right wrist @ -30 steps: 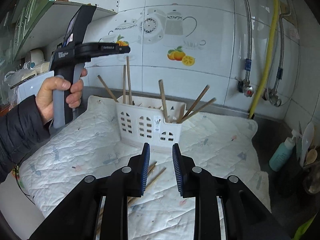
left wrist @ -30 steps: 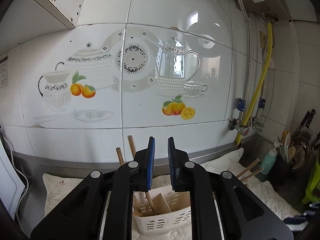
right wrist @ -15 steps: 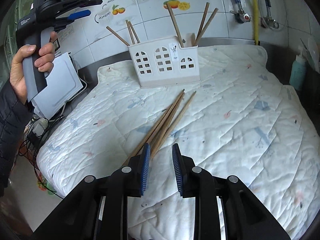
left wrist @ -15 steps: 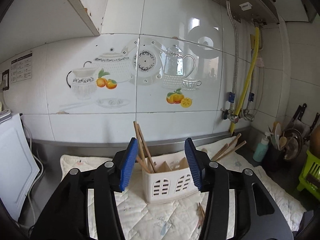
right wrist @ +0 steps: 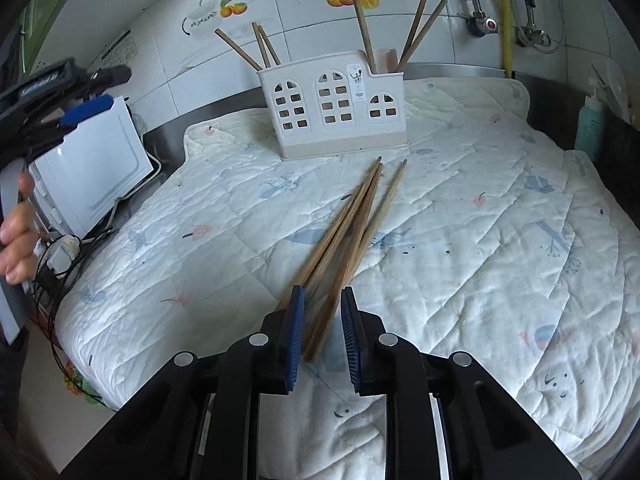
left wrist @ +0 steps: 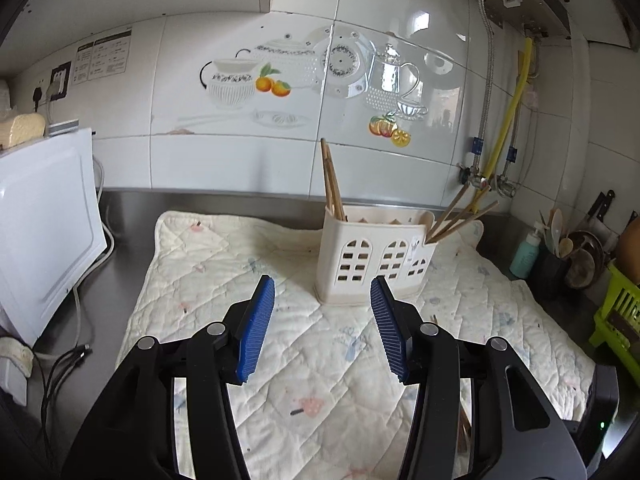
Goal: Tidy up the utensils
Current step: 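Open both grippers and move them back over the remaining chopsticks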
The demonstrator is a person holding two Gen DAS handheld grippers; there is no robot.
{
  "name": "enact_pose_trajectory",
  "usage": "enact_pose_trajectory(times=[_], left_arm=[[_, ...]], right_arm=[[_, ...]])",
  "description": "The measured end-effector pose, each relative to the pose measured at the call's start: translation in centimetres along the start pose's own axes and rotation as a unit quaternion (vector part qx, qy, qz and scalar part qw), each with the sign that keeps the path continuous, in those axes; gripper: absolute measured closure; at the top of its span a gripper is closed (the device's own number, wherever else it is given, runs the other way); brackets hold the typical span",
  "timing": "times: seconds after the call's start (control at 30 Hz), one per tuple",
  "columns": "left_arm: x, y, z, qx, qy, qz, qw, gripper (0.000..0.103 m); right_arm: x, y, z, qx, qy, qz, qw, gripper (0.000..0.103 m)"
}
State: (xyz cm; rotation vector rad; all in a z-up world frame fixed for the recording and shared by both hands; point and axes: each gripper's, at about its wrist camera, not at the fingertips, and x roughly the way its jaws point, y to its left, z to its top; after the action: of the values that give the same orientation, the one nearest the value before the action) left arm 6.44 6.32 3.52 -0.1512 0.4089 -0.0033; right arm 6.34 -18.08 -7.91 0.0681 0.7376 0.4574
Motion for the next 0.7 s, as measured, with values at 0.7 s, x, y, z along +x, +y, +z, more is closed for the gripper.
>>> enact_pose_trajectory(times=[0.7], left_arm=[[-0.4, -5.5, -12.9, 0.036, 0.137, -0.1, 0.985, 0.052]], right_arm=[[0.1, -1.4, 0.0, 0.014, 0.0, -0.026, 1.0, 0.094]])
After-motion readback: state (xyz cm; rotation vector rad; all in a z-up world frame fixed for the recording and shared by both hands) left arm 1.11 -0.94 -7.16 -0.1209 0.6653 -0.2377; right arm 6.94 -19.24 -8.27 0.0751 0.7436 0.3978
